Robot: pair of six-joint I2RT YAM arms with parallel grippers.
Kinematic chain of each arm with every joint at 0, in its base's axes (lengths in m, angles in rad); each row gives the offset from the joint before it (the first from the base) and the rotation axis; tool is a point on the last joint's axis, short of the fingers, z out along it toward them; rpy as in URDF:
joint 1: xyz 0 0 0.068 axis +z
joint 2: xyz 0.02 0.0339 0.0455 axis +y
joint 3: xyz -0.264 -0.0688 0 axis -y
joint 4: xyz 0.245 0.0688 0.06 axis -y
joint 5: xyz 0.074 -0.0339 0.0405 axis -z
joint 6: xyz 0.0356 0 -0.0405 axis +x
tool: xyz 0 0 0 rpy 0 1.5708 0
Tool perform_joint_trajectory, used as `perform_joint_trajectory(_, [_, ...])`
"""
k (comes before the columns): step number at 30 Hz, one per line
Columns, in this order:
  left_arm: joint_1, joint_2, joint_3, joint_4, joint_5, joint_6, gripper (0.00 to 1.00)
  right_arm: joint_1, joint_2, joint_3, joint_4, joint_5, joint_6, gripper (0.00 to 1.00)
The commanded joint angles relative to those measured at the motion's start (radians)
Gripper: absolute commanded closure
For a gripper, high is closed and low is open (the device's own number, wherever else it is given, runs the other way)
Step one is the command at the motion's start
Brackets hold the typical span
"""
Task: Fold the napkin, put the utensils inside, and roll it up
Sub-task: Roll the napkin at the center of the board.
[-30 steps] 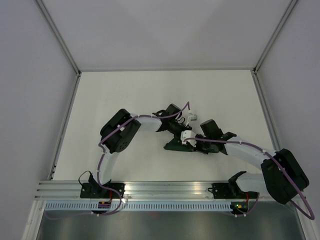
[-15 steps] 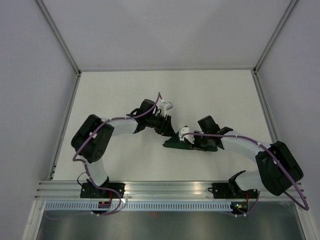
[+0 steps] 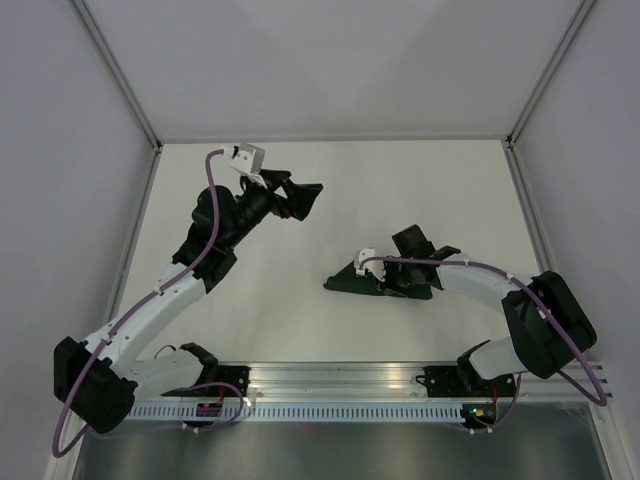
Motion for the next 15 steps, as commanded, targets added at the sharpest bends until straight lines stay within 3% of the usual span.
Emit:
perform_joint_trajectory(1, [0.006,-0.033,0.029,0.077,-0.139,-0.056,0.0,-0.005,0.048,-0.011,-0.063,0.036,0.003,1.0])
perform_joint_trajectory(4, [0.006,-0.003,0.107,0.013,-0.165,0.014,0.0,-0.003,0.068,0.004,-0.073,0.027,0.007,0.99])
perform_joint_trajectory(7, [0.006,0.037,0.147,-0.06,-0.096,0.079,0.01,-0.008,0.097,0.032,-0.098,0.01,0.003,1.0])
perform_joint_trajectory(9, [0.001,0.057,0.144,-0.091,-0.1,0.081,0.11,-0.015,0.128,0.063,-0.135,-0.019,-0.005,1.0])
perform_joint_trajectory(15, [-0.089,-0.084,-0.084,0.162,-0.192,0.22,0.08,-0.081,0.252,0.176,-0.265,-0.091,-0.049,1.0])
